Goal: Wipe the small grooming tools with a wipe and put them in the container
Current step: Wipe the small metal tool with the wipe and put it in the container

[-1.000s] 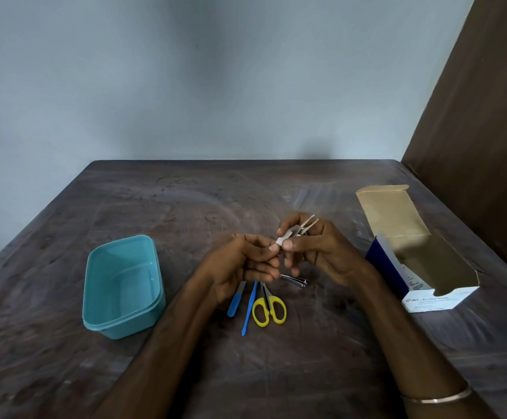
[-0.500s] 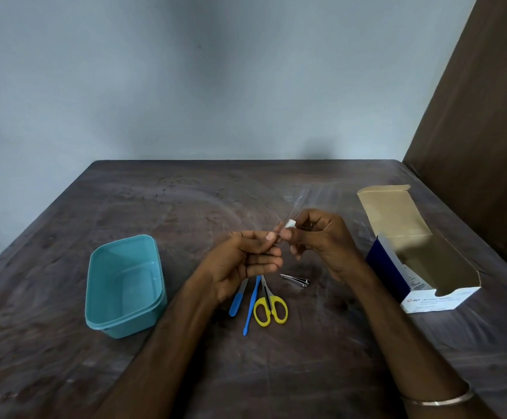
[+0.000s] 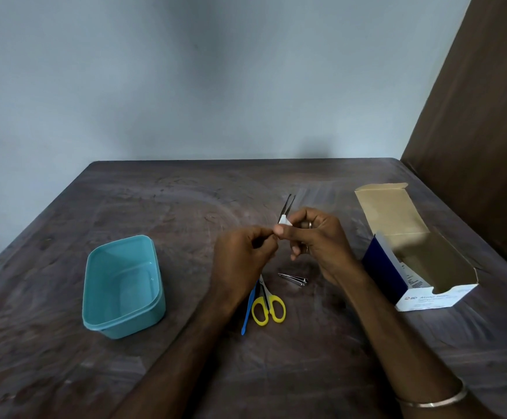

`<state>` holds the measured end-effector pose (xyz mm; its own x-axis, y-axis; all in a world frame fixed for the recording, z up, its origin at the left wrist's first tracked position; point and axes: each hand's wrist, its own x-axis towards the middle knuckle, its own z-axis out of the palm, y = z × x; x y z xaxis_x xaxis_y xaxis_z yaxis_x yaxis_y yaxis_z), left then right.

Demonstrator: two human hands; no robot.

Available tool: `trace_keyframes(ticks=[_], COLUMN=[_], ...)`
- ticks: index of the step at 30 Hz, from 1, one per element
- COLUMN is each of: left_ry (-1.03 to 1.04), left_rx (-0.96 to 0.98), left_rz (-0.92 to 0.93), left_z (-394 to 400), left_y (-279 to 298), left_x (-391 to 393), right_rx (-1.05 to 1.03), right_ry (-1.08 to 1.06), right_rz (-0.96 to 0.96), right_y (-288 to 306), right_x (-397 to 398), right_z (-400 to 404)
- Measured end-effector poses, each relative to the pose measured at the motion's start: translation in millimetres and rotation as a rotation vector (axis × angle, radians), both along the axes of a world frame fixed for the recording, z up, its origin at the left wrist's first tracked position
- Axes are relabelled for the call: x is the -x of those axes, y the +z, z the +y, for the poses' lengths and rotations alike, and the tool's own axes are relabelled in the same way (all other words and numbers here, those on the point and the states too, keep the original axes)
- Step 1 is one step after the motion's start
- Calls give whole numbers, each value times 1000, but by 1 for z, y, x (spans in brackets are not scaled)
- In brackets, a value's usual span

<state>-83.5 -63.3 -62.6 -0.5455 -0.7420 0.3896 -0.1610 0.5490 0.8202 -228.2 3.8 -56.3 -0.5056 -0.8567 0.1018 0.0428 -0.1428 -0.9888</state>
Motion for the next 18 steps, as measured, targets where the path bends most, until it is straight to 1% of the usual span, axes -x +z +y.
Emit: trace_keyframes(ticks=[2, 7, 15, 18], left_ry=[48, 122, 92, 97], left_rx=[62, 74, 105, 117], left_rz=[-21, -23, -21, -34], left_z=[1, -1, -3, -3], left_y=[1, 4, 2, 2], left_x=[-1, -3, -2, -2], right_rx=[6, -7, -50, -31], right_ry=[-13, -42, -52, -97], right_rz=[-29, -17, -20, -62], right_y=[0, -1, -2, 0], right_x=[-4, -10, -8, -9], right_z=[-1, -3, -3, -2])
